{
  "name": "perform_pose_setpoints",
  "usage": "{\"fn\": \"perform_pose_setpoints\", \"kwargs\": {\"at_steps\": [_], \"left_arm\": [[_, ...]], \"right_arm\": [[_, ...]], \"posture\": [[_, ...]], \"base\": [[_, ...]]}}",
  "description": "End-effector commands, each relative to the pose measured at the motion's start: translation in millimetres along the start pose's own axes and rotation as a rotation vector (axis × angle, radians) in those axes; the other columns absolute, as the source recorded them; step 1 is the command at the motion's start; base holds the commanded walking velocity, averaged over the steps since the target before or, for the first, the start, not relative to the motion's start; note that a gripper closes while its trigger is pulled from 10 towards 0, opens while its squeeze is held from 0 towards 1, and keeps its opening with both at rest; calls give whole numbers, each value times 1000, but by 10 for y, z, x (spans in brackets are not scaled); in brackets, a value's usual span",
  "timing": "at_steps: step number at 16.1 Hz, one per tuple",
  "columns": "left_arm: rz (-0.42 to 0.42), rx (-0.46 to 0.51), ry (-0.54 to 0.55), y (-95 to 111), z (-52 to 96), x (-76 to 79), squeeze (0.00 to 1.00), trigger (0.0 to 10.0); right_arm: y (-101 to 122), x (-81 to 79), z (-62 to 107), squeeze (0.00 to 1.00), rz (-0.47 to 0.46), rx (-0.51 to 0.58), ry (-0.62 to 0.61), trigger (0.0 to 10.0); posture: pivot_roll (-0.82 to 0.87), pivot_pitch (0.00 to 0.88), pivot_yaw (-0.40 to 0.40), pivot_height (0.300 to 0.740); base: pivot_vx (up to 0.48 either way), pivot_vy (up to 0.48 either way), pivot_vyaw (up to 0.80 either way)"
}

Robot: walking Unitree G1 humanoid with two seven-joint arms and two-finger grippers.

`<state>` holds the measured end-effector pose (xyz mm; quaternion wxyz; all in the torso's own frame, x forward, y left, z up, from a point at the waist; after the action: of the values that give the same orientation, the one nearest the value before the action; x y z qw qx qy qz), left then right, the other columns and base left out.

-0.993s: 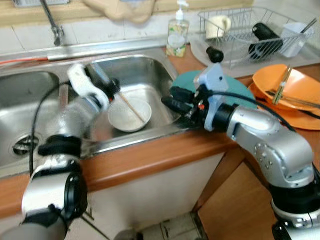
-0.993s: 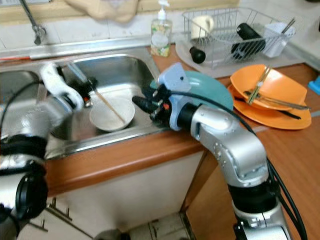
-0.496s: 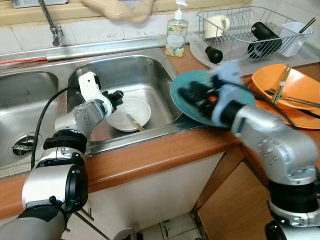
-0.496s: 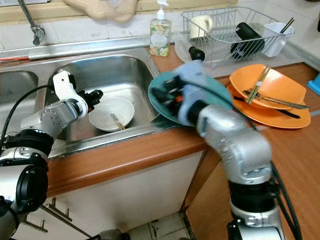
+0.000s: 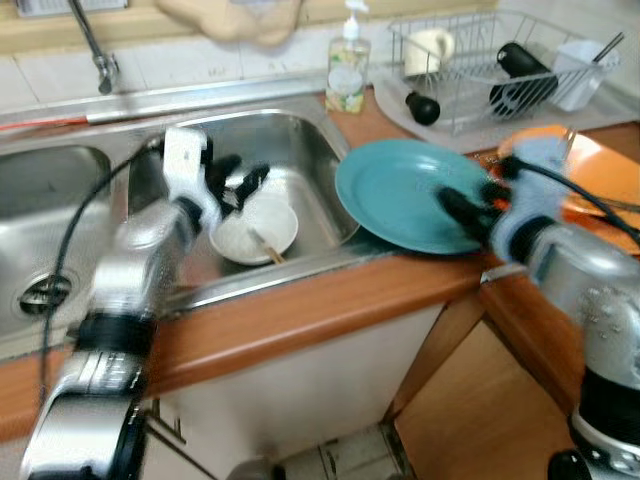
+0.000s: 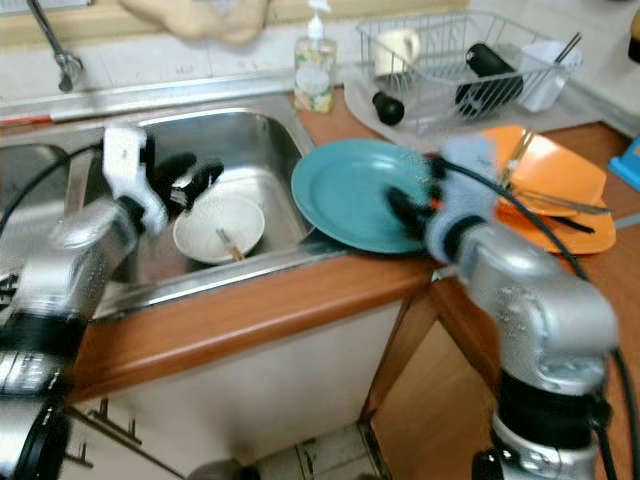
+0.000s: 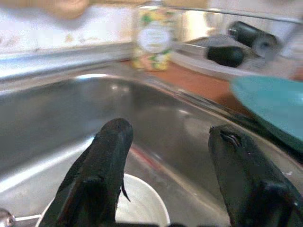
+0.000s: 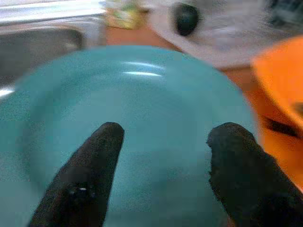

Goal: Kitchen organization

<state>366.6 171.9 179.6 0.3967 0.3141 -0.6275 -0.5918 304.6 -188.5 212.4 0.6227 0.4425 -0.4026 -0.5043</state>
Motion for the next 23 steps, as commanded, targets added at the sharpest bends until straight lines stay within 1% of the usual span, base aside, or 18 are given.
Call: {"fn": "perform_pose_setpoints", "kwargs": {"at_steps": [1,2,3,4,5,8,9,11,12,13,14,15,19,23], "left_arm": [[-50,29,-65,129,35,95,608,10000],[-48,26,-122,120,134,166,59,10000],[-60,1,-201,88,270,261,0,10000],[-69,-28,-253,52,377,321,0,10000],[-71,-63,-316,15,514,410,0,10000],[-44,-94,-388,-22,619,534,0,10000],[-36,-122,-414,-58,686,607,0,10000],[-29,-131,-415,-66,709,626,0,10000],[-24,-139,-420,-70,713,645,0,10000],[-23,-142,-421,-72,708,655,0,10000],[-23,-143,-423,-72,705,660,0,10000],[-12,-149,-440,-75,708,694,0,10000],[5,-170,-465,-111,730,760,0,10000],[19,-158,-445,-109,715,759,0,10000]], "right_arm": [[11,89,30,1000,-2,-3,-55,10000],[0,159,40,1000,-10,-18,-100,10000],[-42,220,47,1000,-48,-54,-134,10000],[-83,255,47,1000,-75,-82,-153,10000],[-131,240,36,0,-132,-111,-142,10000],[-210,224,-10,0,-196,-143,-136,10000],[-255,204,-58,0,-262,-150,-117,10000],[-266,159,-87,0,-298,-150,-86,10000],[-307,123,-106,0,-307,-172,-76,3961],[-343,119,-116,0,-314,-187,-80,2314],[-357,123,-119,0,-316,-193,-84,1608],[-380,122,-129,0,-336,-199,-83,0],[-432,110,-147,0,-364,-197,-69,0],[-425,83,-180,0,-399,-176,-51,0]], "posture": [[-61,0,48,740],[-64,0,47,740],[-61,0,43,740],[-58,0,41,740],[-53,0,36,740],[-46,0,29,740],[-44,0,24,740],[-44,0,24,740],[-42,0,20,740],[-42,0,20,740],[-41,0,20,740],[-41,0,20,740],[-43,0,24,740],[-40,0,24,740]], "base": [[0,0,0],[0,0,0],[0,0,0],[0,0,0],[0,0,0],[0,0,0],[0,0,0],[0,0,0],[0,0,0],[0,0,0],[0,0,0],[0,0,0],[0,0,0],[0,0,0]]}}
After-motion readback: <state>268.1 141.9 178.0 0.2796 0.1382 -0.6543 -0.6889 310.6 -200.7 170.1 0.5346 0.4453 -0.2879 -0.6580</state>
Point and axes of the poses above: a point about 5 cm out from each wrist's last joint towards the gripper, its own z axis pointing back from the gripper into the wrist, its own y axis along the axis of the wrist's last joint, x = y × z, the point moved 2 cm from there along -z, pointing out of the wrist towards the gripper, and after that the axes turned 7 degrees about z, right-handed, at the moved point
